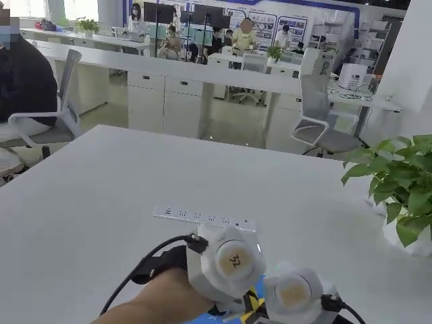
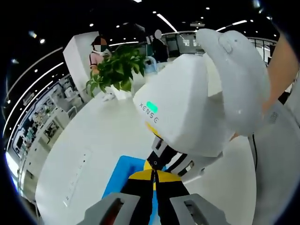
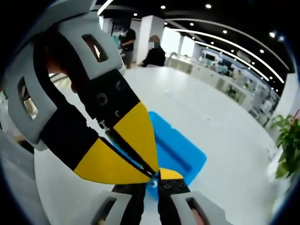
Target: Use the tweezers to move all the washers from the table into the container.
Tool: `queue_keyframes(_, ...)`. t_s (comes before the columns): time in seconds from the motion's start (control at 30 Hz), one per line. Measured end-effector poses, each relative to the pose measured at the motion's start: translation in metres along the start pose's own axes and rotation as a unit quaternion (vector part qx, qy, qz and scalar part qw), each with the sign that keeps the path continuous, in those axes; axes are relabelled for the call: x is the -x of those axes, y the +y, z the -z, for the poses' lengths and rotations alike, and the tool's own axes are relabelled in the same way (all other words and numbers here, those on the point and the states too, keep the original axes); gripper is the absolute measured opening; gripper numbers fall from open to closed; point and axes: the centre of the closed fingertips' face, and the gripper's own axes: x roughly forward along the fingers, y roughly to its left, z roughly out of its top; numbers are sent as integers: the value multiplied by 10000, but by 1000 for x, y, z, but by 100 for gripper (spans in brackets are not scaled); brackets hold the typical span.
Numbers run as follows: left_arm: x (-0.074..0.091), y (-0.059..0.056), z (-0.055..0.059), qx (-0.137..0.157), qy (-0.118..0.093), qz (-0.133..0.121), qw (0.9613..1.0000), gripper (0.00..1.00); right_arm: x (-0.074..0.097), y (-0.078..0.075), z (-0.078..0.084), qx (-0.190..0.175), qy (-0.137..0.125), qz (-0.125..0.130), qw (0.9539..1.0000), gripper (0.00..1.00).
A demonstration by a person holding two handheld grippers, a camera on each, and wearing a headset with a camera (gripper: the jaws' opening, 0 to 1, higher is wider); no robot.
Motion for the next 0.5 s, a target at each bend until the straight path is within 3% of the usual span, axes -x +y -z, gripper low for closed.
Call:
queue_keyframes(0.07, 9, -4, -7, -121, -9, -73, 9999, 0, 11, 2, -8, -42, -173, 36, 9998, 7)
queue_keyframes(0.27, 44, -21, -28, -259, -219, -256, 9991, 0, 51, 15, -25, 364, -527, 256, 9976, 8)
queue_keyframes(0.5, 67, -58, -33, -294, -344, -206, 9988, 0, 88, 43, -16, 817, -683, 438, 9934, 10)
